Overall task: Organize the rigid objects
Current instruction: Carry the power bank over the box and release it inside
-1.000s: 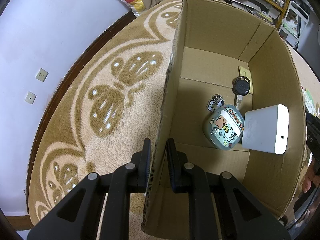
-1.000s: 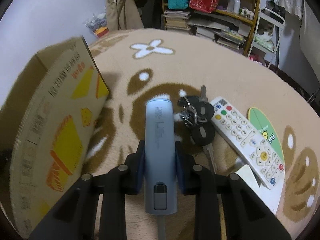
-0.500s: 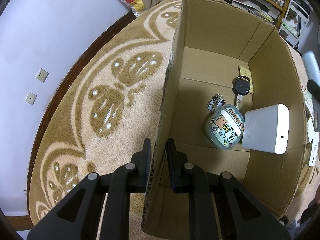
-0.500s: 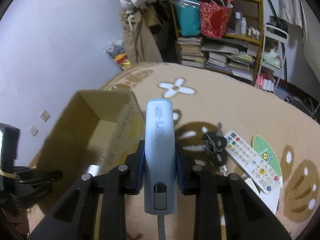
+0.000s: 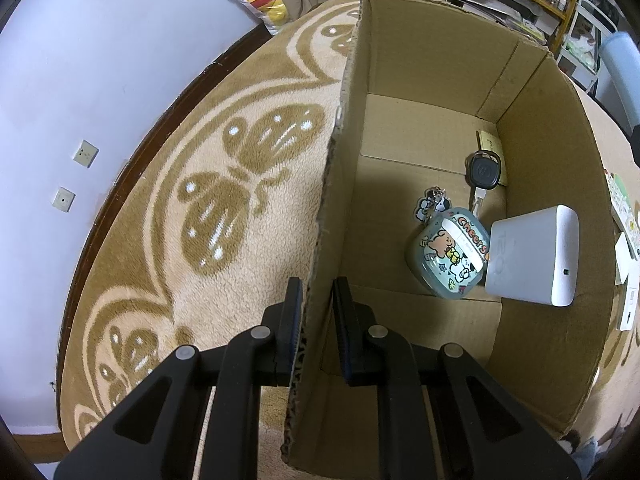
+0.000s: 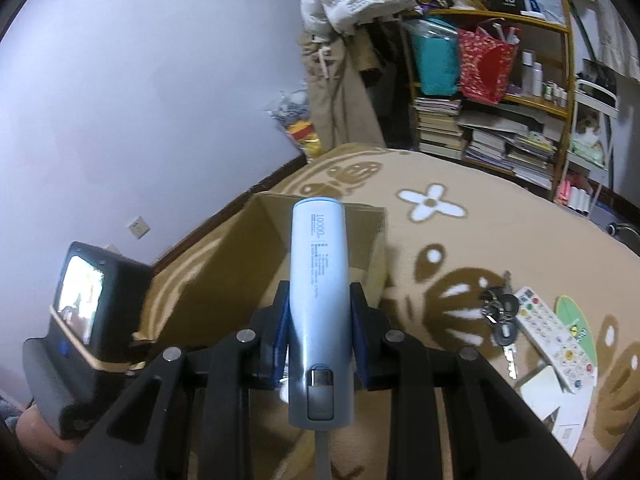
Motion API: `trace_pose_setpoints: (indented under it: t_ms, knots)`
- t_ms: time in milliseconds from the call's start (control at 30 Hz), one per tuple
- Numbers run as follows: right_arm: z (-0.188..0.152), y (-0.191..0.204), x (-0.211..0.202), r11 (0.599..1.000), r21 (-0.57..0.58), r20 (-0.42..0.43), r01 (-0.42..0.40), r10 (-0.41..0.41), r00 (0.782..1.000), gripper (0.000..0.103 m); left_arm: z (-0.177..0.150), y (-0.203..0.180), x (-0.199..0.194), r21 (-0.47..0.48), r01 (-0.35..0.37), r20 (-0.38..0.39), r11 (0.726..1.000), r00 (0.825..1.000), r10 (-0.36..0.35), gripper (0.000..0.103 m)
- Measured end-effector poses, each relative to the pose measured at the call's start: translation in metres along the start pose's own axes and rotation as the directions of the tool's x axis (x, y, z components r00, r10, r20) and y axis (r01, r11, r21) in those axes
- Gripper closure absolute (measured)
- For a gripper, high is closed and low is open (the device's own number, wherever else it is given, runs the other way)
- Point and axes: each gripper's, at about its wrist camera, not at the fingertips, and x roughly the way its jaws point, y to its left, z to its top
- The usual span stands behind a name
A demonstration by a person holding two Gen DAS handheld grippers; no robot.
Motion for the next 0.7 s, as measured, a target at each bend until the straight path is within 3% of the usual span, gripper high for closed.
trace_pose_setpoints:
  t_ms: [700]
  knots:
    - [-0.021,0.028,0.025,0.99,-0.101,-0.148,-0.098,0.082,0.986,0.074,0.0,0.001,0.0,0.001,-0.011,-0.001,1.0,1.0,0.011,0.087]
